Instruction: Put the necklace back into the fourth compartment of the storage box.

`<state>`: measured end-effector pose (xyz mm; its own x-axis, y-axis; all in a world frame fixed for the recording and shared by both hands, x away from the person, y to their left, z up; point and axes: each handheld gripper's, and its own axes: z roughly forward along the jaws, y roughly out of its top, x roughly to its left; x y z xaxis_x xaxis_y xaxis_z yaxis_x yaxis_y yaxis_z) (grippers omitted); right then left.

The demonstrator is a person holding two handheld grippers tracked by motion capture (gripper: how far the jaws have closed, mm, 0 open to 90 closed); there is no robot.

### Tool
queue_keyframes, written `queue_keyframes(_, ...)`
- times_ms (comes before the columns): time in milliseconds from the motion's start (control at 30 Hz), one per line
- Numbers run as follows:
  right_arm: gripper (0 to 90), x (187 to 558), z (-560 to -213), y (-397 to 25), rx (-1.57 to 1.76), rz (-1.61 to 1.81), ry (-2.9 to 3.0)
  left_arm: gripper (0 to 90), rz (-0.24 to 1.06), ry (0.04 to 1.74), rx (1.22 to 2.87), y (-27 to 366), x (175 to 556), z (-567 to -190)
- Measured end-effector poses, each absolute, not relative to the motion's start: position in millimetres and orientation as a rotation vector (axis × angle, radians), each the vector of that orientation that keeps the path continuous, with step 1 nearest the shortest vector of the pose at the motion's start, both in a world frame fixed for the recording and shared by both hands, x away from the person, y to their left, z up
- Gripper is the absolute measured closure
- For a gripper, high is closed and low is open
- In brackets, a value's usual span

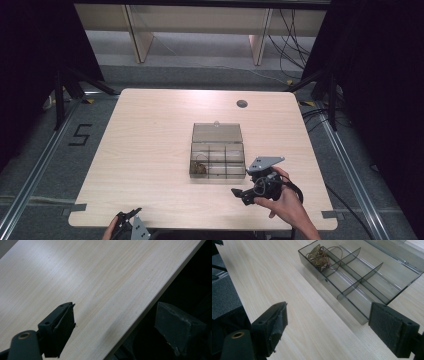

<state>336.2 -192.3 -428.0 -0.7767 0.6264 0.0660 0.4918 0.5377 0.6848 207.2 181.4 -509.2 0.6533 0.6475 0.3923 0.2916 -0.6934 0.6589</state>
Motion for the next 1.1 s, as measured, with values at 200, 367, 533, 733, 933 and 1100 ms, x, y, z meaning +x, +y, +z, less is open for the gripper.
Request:
queue_keyframes(200,16.8,333,-428,-198,0.933,1.077,2.590,15.7,0.841,0.724,2.312,181,207,-509)
queue_keyframes(367,16.7,330,-432,-202,0.942,1.082,2.568,15.7,0.829,0.739,2.271,180,206,-510)
queue_keyframes(533,16.6,325,-434,-204,0.934,1.071,2.591,15.7,0.818,0.726,2.272,180,207,-511)
queue_keyframes(733,16.6,322,-437,-208,0.903,1.056,2.593,15.7,0.821,0.726,2.284,180,207,-511)
queue_keyframes(933,16.5,319,-439,-211,0.880,1.058,2.583,15.7,0.833,0.711,2.309,181,208,-510)
queue_keyframes(1100,16.5,314,-443,-209,0.864,1.074,2.589,15.7,0.829,0.711,2.310,181,208,-510)
